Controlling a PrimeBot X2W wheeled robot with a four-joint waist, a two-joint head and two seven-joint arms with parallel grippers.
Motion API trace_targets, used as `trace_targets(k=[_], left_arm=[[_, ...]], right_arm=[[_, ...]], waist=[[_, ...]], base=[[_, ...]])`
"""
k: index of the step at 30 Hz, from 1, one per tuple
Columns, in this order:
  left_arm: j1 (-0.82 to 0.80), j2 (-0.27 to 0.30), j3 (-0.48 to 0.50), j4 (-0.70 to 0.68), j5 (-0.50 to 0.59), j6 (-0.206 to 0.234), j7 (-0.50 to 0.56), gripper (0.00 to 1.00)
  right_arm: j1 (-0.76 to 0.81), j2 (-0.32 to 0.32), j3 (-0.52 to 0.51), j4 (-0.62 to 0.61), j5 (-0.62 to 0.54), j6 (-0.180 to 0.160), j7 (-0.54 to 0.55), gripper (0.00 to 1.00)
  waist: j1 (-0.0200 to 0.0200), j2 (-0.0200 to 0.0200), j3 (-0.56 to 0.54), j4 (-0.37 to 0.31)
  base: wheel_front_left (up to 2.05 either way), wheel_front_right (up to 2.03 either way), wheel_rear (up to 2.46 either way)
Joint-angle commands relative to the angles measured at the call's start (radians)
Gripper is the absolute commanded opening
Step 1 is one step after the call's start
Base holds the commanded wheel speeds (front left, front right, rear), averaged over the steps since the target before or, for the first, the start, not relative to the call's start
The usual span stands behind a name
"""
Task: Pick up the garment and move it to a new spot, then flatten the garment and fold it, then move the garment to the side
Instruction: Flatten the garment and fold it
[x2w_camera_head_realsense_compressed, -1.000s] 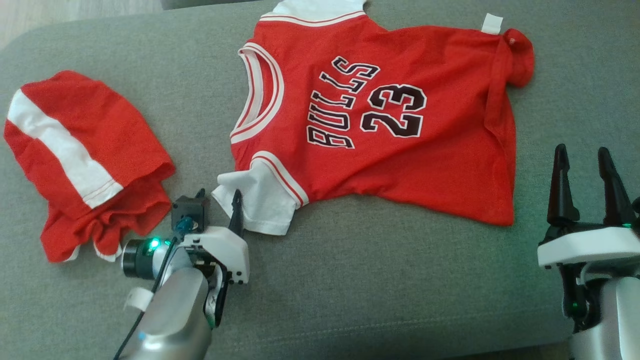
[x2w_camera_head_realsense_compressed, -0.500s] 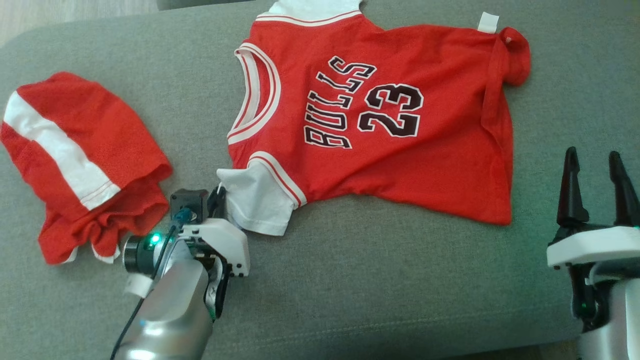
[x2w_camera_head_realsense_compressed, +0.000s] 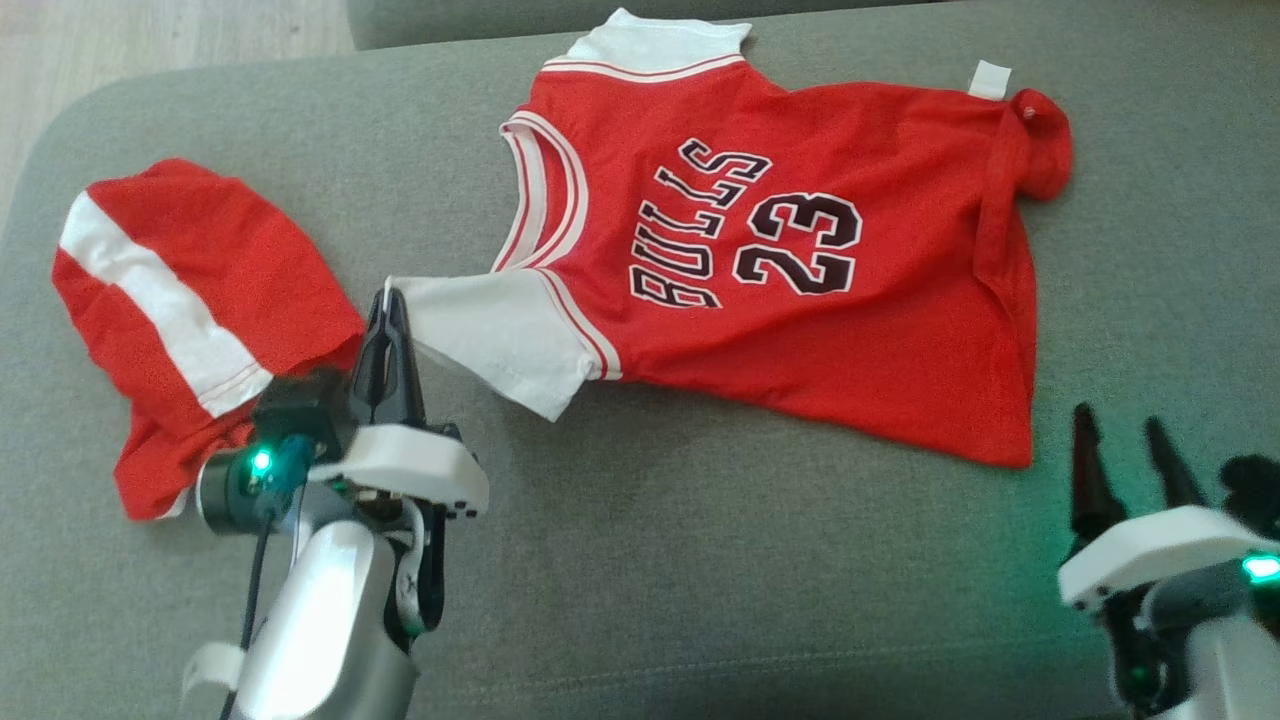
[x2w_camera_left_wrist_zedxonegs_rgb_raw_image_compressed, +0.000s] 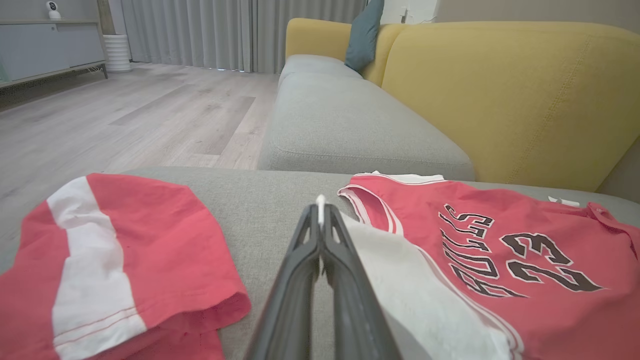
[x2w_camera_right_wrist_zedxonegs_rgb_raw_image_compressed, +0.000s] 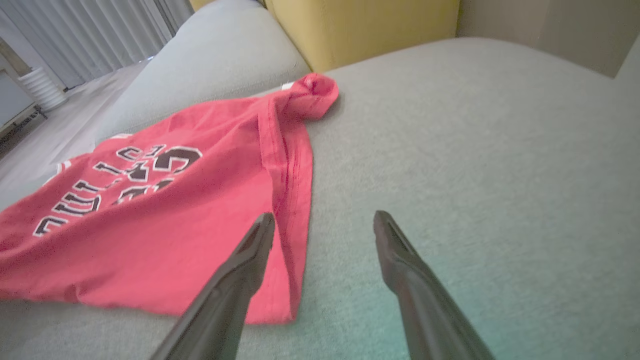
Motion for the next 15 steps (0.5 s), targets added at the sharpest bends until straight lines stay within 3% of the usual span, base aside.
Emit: trace_targets(k=[1, 15], left_arm=[[-0.020, 0.018, 0.038, -0.052, 0.010, 0.004, -0.006, 0.00], [0.032, 0.011, 0.050, -0.156, 0.043, -0.013, -0.006, 0.00]], right_arm=[[-0.015, -0.005, 0.037, -0.016, 0.013, -0.001, 0.003, 1.00], [-0.130, -0.005, 0.137, 0.295, 0.201, -0.001, -0.064, 1.00]], waist=[[0.0000, 0.0000, 0.000, 0.005], [0.0000, 0.0000, 0.017, 0.023]], base=[[0.00, 0.00, 0.00], [0.00, 0.00, 0.00]])
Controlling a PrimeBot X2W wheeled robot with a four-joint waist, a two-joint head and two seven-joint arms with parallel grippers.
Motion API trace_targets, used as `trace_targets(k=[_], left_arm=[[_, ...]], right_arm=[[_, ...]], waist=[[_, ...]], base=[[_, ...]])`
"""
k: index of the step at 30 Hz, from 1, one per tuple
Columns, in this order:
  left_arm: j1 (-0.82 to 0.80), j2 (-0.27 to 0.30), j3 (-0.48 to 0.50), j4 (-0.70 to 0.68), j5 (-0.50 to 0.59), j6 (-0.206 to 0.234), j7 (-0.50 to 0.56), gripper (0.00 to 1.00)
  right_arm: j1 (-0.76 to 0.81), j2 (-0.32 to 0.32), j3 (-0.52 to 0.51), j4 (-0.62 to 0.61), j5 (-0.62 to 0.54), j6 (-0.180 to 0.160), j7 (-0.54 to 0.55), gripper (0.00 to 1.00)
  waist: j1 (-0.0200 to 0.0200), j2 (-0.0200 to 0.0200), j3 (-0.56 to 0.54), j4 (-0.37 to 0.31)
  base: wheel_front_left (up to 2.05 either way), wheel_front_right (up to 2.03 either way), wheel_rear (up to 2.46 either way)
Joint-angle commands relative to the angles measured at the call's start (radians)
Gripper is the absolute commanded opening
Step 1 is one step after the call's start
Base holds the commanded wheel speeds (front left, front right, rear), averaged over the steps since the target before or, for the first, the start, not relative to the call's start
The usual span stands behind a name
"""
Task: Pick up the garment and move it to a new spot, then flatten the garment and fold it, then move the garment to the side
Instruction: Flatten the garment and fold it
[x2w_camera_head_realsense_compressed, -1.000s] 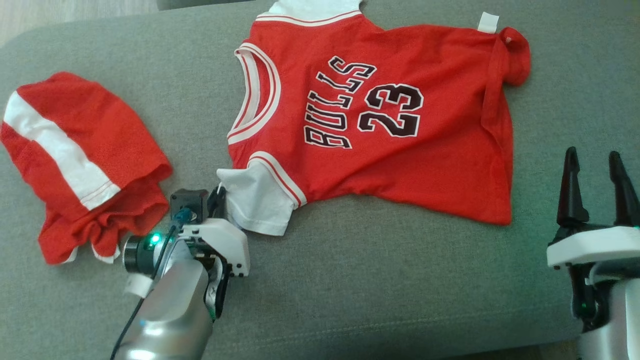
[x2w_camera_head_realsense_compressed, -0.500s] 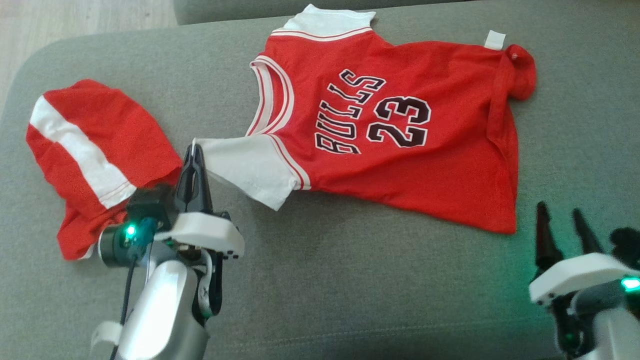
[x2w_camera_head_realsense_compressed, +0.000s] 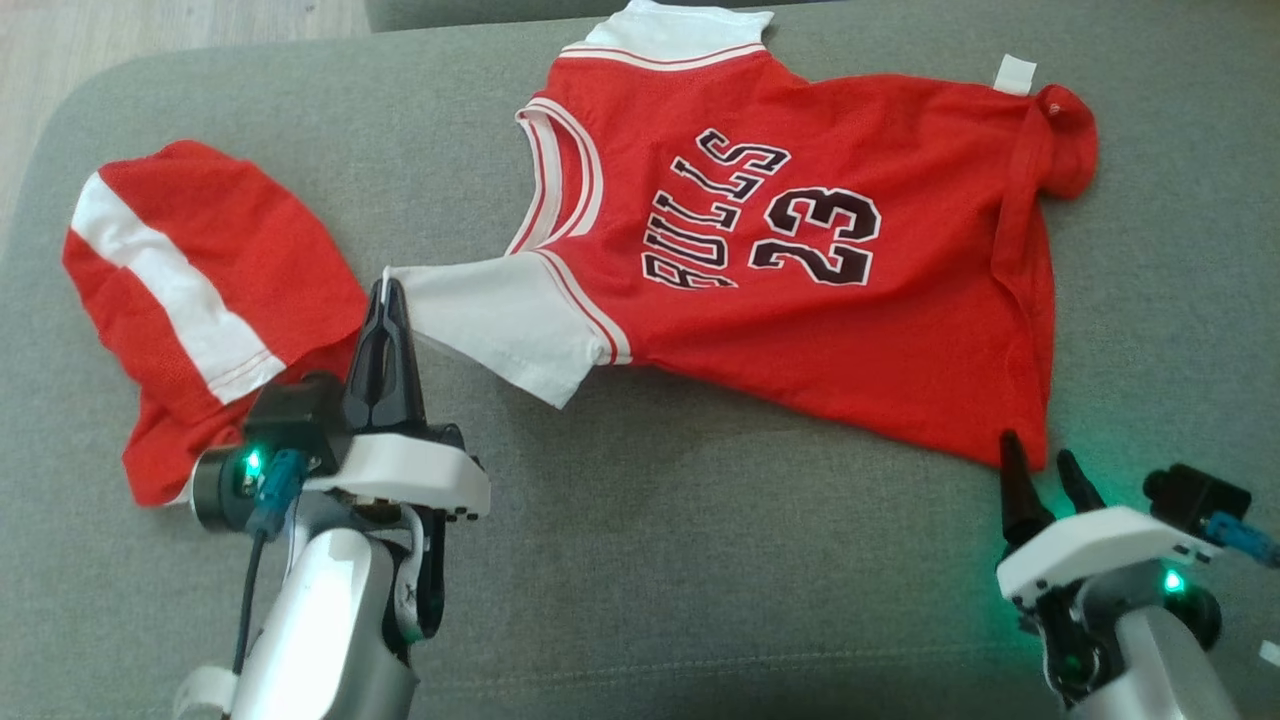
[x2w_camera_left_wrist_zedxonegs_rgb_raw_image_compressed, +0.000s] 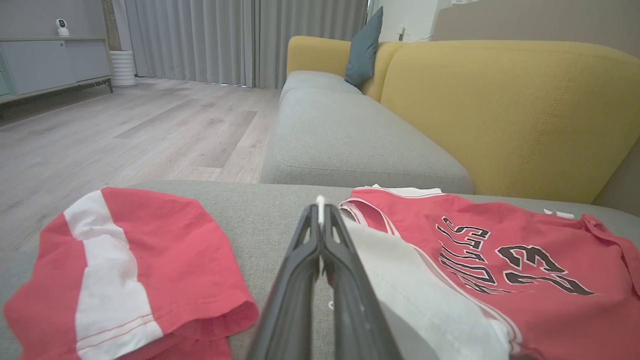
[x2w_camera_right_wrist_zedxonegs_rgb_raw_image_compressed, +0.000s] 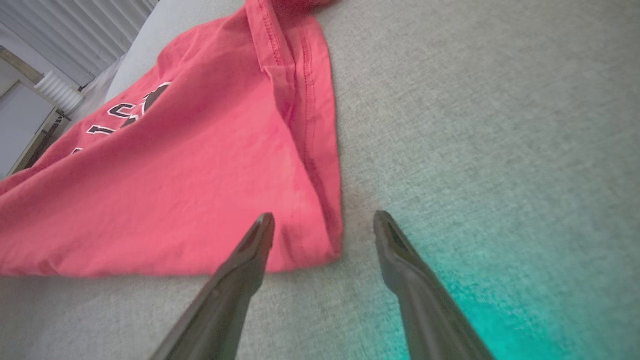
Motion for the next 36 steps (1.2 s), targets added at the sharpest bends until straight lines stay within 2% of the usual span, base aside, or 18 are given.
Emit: trace_targets(k=[1, 6, 7, 8, 14, 20, 21, 28, 36], left_arm=[[-0.024, 0.011, 0.036, -0.039, 0.010, -0.003, -0.006, 0.00], [-0.025, 0.011, 0.034, -0.042, 0.011, -0.005, -0.006, 0.00], [-0.025, 0.010, 0.034, -0.042, 0.011, -0.005, -0.006, 0.00], [-0.026, 0.010, 0.035, -0.043, 0.011, -0.006, -0.006, 0.00], [-0.034, 0.010, 0.053, -0.052, 0.006, -0.010, -0.006, 0.00], [-0.050, 0.010, 0.076, -0.094, -0.043, -0.029, -0.006, 0.00], [-0.068, 0.010, 0.082, -0.123, -0.060, -0.040, -0.006, 0.00], [-0.190, 0.010, 0.103, -0.247, -0.111, -0.057, -0.006, 0.00], [-0.306, 0.010, 0.120, -0.369, -0.136, -0.045, -0.006, 0.00]], right_arm=[[-0.043, -0.005, 0.032, -0.003, 0.012, -0.001, -0.017, 1.00], [-0.091, -0.005, 0.057, 0.084, 0.028, -0.001, -0.044, 1.00], [-0.099, -0.005, 0.065, 0.096, 0.032, -0.001, -0.046, 0.66], [-0.107, -0.005, 0.071, 0.106, 0.033, -0.001, -0.050, 0.00], [-0.145, -0.005, 0.063, 0.101, -0.016, -0.001, -0.085, 0.00], [-0.173, -0.005, 0.011, -0.034, -0.096, -0.001, -0.070, 0.00], [-0.189, -0.006, -0.018, -0.126, -0.127, -0.001, -0.040, 0.00], [-0.272, -0.049, -0.035, -0.473, -0.161, -0.001, 0.103, 0.00], [-0.357, -0.095, -0.021, -0.671, -0.153, -0.001, 0.198, 0.00]], waist=[[0.0000, -0.0001, 0.002, 0.001], [0.0000, -0.0001, 0.008, 0.002], [0.0000, -0.0001, 0.010, 0.002], [0.0000, -0.0001, 0.012, 0.002], [0.0000, -0.0001, 0.015, 0.000], [0.0000, -0.0001, 0.002, -0.012], [0.0000, -0.0001, -0.008, -0.019], [0.0000, -0.0001, -0.065, -0.042], [0.0000, -0.0001, -0.155, -0.054]], base=[[0.00, 0.00, 0.00], [0.00, 0.00, 0.00], [0.00, 0.00, 0.00], [0.00, 0.00, 0.00], [0.00, 0.00, 0.00], [0.00, 0.00, 0.00], [0.00, 0.00, 0.00], [0.00, 0.00, 0.00], [0.00, 0.00, 0.00]])
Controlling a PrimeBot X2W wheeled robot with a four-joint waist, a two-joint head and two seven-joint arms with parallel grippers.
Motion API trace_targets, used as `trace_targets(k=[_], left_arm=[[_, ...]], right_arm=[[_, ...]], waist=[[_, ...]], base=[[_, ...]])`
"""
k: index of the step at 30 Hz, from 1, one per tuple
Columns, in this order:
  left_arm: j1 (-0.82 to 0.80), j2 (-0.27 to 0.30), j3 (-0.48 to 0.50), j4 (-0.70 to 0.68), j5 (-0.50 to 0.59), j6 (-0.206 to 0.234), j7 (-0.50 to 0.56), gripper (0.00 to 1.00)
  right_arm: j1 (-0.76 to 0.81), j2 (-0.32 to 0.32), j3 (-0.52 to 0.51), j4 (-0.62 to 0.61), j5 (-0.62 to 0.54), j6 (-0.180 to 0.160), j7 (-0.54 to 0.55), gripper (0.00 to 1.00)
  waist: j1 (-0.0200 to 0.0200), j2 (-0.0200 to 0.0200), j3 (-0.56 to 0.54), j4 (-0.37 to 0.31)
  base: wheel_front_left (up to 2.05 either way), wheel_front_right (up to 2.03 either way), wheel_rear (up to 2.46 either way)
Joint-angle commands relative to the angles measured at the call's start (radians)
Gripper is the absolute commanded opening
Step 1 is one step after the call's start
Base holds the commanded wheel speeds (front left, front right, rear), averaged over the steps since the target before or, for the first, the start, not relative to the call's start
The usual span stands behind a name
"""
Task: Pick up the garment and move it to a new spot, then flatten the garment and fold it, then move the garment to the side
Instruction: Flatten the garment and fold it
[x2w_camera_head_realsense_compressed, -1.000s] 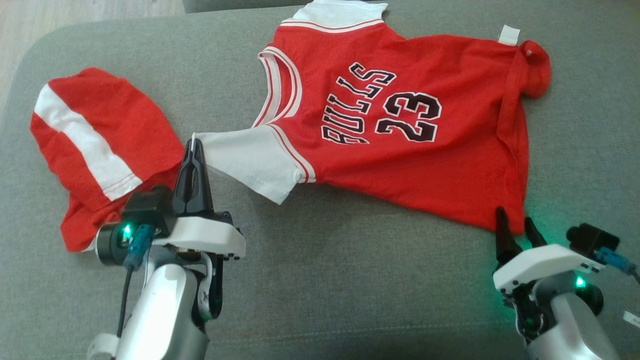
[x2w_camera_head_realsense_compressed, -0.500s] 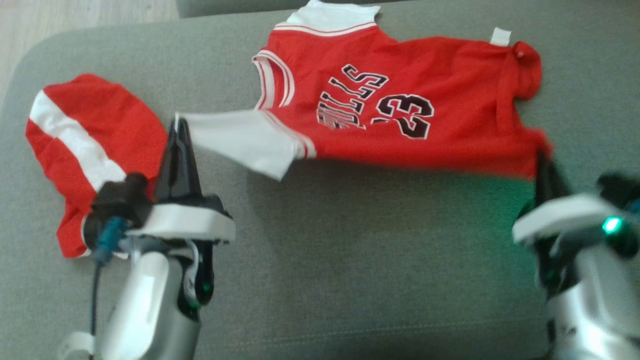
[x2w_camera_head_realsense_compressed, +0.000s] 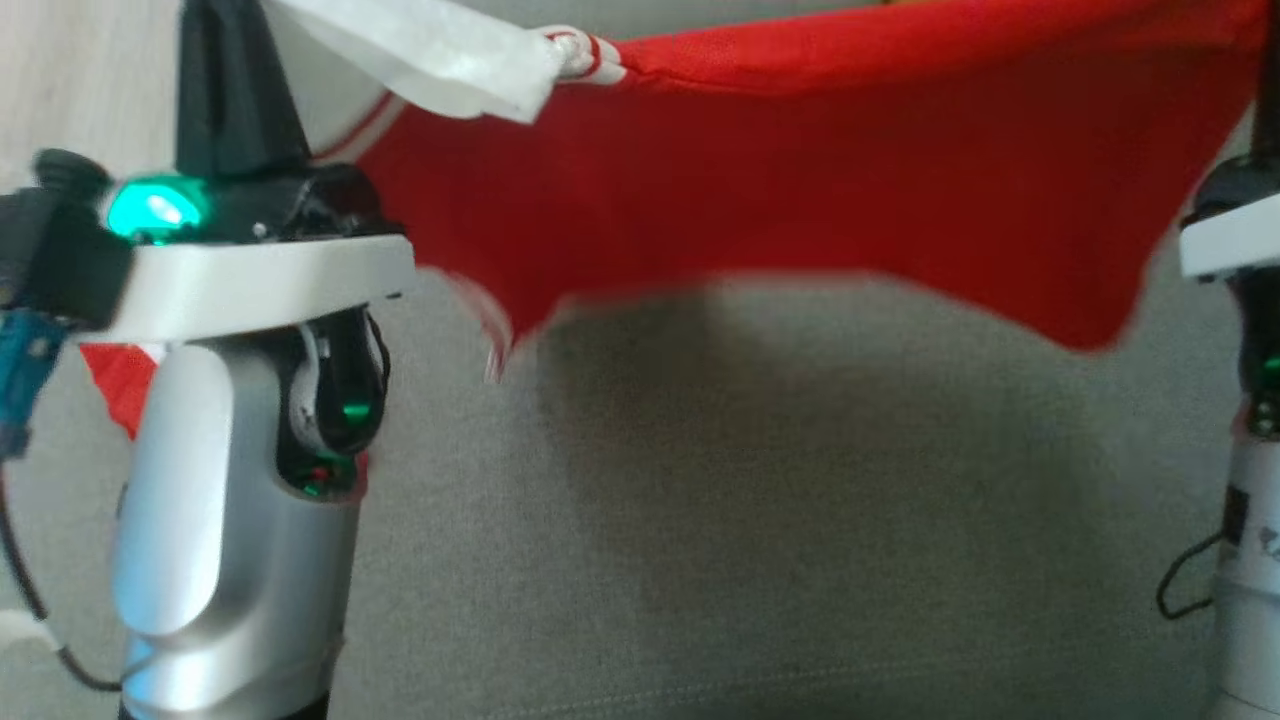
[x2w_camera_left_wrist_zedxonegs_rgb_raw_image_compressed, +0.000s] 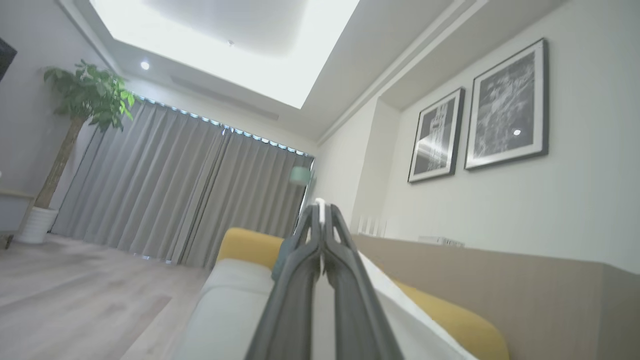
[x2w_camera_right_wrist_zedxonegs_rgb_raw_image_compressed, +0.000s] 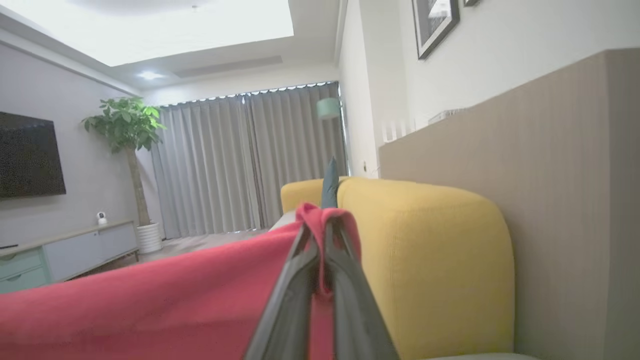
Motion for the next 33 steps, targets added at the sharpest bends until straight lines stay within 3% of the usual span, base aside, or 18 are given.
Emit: trace_targets(k=[1, 9, 14, 21, 27, 28, 33], left_arm=[[-0.054, 0.017, 0.031, -0.056, 0.007, 0.007, -0.005, 0.00], [-0.084, 0.037, 0.012, -0.184, 0.018, 0.028, 0.064, 0.00], [-0.151, 0.088, 0.013, -0.139, 0.024, 0.007, 0.145, 0.00], [-0.401, 0.152, 0.013, 0.102, 0.032, -0.063, 0.191, 0.00], [-0.678, 0.172, 0.024, 0.352, 0.052, -0.101, 0.114, 0.00], [-0.678, 0.172, 0.024, 0.352, 0.052, -0.101, 0.114, 0.00], [-0.828, 0.146, 0.024, 0.495, 0.057, -0.113, 0.037, 0.00]], right_arm=[[-0.050, -0.007, 0.022, -0.067, 0.005, -0.001, 0.023, 0.00], [-0.002, 0.039, -0.003, -0.251, 0.002, -0.001, 0.180, 0.00], [-0.046, 0.066, -0.032, -0.255, 0.005, -0.001, 0.246, 0.00], [-0.295, 0.077, -0.035, -0.015, -0.010, -0.001, 0.208, 0.00], [-0.616, 0.047, -0.031, 0.310, -0.053, -0.001, 0.010, 0.00], [-0.616, 0.047, -0.031, 0.310, -0.053, -0.001, 0.010, 0.00], [-0.798, 0.011, -0.036, 0.528, -0.072, -0.001, -0.189, 0.00]], waist=[[0.0000, 0.0000, -0.030, -0.005], [0.0000, 0.0000, -0.059, -0.001], [0.0000, 0.0000, -0.022, -0.011], [0.0000, 0.0000, 0.144, -0.034], [0.0000, 0.0000, 0.259, -0.044], [0.0000, 0.0000, 0.259, -0.044], [0.0000, 0.0000, 0.305, -0.023]], base=[[0.00, 0.00, 0.00], [0.00, 0.00, 0.00], [0.00, 0.00, 0.00], [0.00, 0.00, 0.00], [0.00, 0.00, 0.00], [0.00, 0.00, 0.00], [0.00, 0.00, 0.00]])
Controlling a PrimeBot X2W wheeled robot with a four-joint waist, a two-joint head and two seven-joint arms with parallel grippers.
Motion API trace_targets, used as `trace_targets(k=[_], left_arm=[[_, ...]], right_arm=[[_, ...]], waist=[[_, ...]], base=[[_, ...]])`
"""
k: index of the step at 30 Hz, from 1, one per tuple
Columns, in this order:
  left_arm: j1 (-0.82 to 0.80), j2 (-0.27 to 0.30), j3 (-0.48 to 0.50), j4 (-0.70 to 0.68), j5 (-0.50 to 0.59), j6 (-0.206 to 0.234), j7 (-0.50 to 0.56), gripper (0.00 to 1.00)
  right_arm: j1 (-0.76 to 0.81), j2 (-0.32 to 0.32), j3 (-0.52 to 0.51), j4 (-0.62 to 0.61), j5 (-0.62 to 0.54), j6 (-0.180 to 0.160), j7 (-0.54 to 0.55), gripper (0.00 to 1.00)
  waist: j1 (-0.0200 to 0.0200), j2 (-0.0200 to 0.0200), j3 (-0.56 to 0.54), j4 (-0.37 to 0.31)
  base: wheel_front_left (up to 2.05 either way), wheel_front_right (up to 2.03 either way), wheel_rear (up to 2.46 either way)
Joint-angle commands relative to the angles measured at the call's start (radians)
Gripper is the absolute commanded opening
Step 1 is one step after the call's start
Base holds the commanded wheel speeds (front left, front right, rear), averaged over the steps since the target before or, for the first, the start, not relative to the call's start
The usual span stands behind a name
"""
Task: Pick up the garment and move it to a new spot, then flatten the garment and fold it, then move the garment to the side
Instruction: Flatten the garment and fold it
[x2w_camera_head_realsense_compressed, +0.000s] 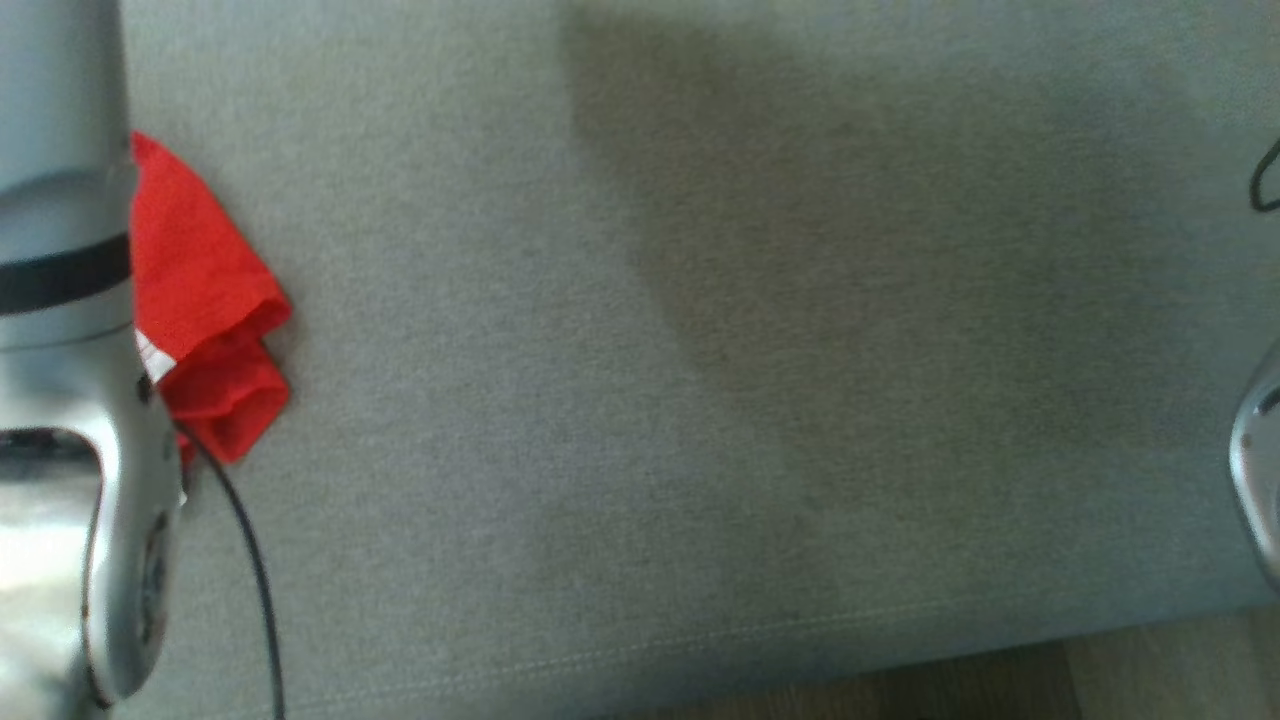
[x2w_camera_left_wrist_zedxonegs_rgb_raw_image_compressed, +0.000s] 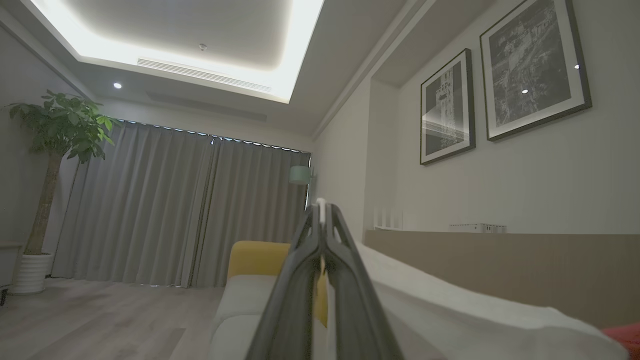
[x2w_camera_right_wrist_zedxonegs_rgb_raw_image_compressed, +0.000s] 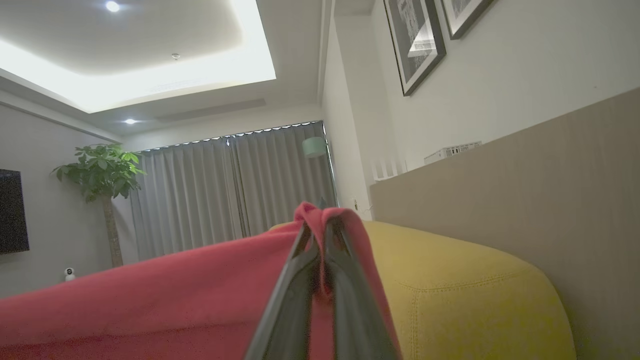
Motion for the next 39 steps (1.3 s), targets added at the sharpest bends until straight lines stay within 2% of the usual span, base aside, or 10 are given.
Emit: trace_targets(k=[1, 5, 9, 15, 19, 28, 39], left_arm=[[-0.029, 0.030, 0.018, -0.016, 0.001, -0.008, -0.005, 0.00], [-0.016, -0.006, -0.011, 0.054, 0.005, -0.031, -0.025, 0.00], [0.077, -0.022, -0.042, 0.104, 0.012, -0.056, -0.034, 0.00], [0.285, -0.024, -0.045, 0.125, 0.011, -0.075, -0.037, 0.00], [0.441, -0.019, -0.037, 0.108, 0.010, -0.090, -0.037, 0.00], [0.734, -0.010, -0.076, 0.070, 0.019, -0.127, -0.037, 0.00], [0.903, 0.026, -0.128, -0.015, 0.015, -0.144, 0.011, 0.00]], right_arm=[[-0.021, 0.011, 0.006, -0.009, 0.000, -0.001, -0.017, 0.00], [-0.016, 0.011, 0.009, 0.123, 0.030, -0.001, -0.099, 0.00], [0.060, 0.013, 0.068, 0.226, 0.066, -0.001, -0.125, 0.00], [0.201, -0.015, 0.133, 0.347, 0.140, -0.001, -0.101, 0.00], [0.297, -0.046, 0.183, 0.410, 0.176, -0.001, -0.041, 0.00], [0.452, -0.141, 0.305, 0.458, 0.222, -0.001, 0.086, 0.00], [0.544, -0.251, 0.439, 0.411, 0.248, -0.001, 0.197, 0.00]], waist=[[-0.0003, 0.0000, 0.021, 0.014], [-0.0003, 0.0000, 0.045, 0.036], [-0.0003, 0.0000, 0.054, 0.050], [-0.0003, 0.0000, 0.029, 0.070], [-0.0003, 0.0000, -0.015, 0.082], [-0.0003, 0.0000, -0.122, 0.098], [-0.0003, 0.0000, -0.180, 0.100]], base=[[0.00, 0.00, 0.00], [0.00, 0.00, 0.00], [0.00, 0.00, 0.00], [0.00, 0.00, 0.00], [0.00, 0.00, 0.00], [0.00, 0.00, 0.00], [0.00, 0.00, 0.00]])
